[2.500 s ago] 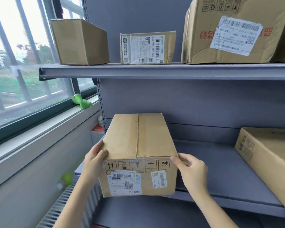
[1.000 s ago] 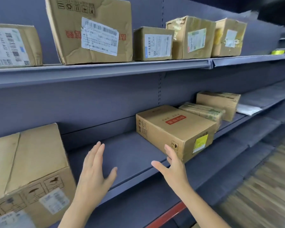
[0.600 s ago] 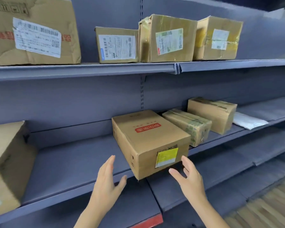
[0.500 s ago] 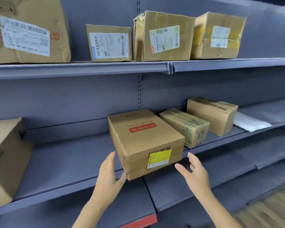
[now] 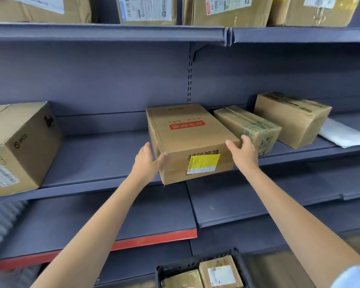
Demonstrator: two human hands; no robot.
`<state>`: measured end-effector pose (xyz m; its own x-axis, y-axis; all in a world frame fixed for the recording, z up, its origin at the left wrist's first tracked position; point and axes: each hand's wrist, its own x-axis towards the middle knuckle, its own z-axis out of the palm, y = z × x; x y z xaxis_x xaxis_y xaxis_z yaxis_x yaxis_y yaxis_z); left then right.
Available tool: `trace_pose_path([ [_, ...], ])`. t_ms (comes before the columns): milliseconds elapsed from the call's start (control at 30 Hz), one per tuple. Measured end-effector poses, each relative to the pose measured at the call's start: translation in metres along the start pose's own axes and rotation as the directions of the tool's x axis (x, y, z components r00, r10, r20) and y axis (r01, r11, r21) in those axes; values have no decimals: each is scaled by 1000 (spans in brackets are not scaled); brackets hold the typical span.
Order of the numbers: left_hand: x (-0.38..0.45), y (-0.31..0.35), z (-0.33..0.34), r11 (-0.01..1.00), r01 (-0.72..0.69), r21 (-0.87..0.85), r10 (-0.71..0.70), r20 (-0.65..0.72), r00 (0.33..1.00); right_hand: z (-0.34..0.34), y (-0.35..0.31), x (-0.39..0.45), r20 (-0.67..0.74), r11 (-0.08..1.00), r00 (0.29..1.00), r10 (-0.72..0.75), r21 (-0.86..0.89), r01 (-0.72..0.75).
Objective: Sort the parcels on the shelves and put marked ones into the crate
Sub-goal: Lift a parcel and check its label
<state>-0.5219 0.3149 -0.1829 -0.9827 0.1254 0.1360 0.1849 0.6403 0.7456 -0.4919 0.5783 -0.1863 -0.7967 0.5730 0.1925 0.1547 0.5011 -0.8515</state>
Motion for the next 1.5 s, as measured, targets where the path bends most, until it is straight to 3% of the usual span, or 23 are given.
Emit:
trace_pose_path([
  [200, 5, -3, 13, 980, 88, -176, -79, 57, 995, 7, -5, 10, 134, 986, 985, 112, 112, -127],
  [367, 4, -26, -1, 953, 83, -292, -97, -34, 995, 26, -12, -15, 114, 993, 991, 64, 96, -75],
  [567, -3, -49, -39, 914, 94, -395, -180, -188, 966, 46, -50, -55, 33, 978, 994, -101, 189, 93],
  [667, -18, -66, -56, 814, 57, -578, -218, -213, 952, 50, -86, -74, -38, 937, 966, -255, 236, 257],
  [800, -48, -89, -54, 607, 48, -793, -305, -176, 936, 55, -124, -99, -97, 877, 889, -448, 146, 458],
  [900, -64, -97, -51, 485, 45, -873, -353, -149, 924, 62, -139, -113, -79, 831, 837, -542, 96, 547],
  [1000, -72, -100, -52, 435, 80, -897, -385, -105, 917, 67, -146, -123, -90, 784, 786, -612, 67, 618],
  [1067, -75, -103, -55, 547, 119, -829, -435, -160, 886, 69, -150, -130, -79, 744, 745, -662, 46, 666],
  [1133, -78, -105, -64, 760, 148, -632, -425, -313, 849, 73, -153, -136, -67, 681, 679, -731, 5, 733],
  [1233, -75, -87, -84, 952, -21, -306, -125, -448, 885, 81, -158, -140, -63, 620, 618, -784, -35, 784],
  [1333, -61, -59, -92, 968, -225, 108, 250, -387, 888, 83, -167, -135, -27, 649, 651, -759, 48, 759],
  [1500, -50, -36, -84, 859, -361, 364, 482, -334, 810, 83, -174, -129, 41, 696, 704, -709, 200, 689],
])
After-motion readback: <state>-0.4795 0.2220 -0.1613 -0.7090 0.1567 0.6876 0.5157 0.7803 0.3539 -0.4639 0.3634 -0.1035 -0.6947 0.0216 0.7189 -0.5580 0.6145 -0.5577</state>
